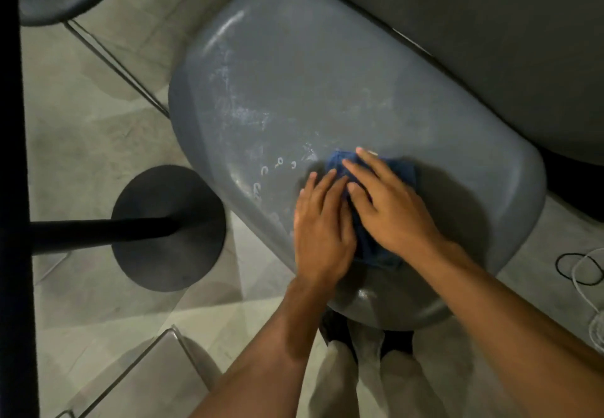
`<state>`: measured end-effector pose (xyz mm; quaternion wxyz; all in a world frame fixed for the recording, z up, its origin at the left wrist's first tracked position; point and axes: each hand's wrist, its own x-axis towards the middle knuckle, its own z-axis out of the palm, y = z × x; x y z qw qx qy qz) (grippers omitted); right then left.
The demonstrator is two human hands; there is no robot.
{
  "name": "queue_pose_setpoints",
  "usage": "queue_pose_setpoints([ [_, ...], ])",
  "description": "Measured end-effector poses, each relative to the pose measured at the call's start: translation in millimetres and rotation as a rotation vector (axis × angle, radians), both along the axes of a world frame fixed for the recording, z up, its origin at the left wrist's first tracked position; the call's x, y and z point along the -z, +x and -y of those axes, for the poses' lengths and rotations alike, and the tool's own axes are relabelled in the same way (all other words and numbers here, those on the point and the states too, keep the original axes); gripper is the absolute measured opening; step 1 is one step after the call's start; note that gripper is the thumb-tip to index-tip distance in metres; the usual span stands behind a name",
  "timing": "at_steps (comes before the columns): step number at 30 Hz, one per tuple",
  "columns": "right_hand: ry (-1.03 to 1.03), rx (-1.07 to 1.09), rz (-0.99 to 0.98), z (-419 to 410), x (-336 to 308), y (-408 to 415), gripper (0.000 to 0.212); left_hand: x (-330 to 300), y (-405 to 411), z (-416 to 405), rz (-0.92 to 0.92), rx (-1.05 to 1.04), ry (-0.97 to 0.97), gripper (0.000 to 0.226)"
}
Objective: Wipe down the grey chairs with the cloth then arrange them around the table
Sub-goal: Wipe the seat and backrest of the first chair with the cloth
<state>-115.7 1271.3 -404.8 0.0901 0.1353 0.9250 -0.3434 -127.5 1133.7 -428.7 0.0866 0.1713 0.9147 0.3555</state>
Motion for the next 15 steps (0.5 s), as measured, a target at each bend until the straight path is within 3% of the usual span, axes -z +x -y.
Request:
queue_pose_setpoints([
  [4,0.063,0.273,-0.173,-39,-1,29,0.048,13,18,-44,0.000,0.165,-0.284,0.053],
  [8,0.261,0.215,-0.069,-48,22,65,0.053,34,3,-31,-0.089,0.263,-0.441,0.052],
  [10,0.364,0.123,-0.022,-45,31,79,0.055,38,-26,-7,-0.103,0.213,-0.511,0.050],
  [15,0.559,0.071,0.022,-37,39,87,0.057,32,-107,67,0.016,-0.174,-0.614,0.053],
])
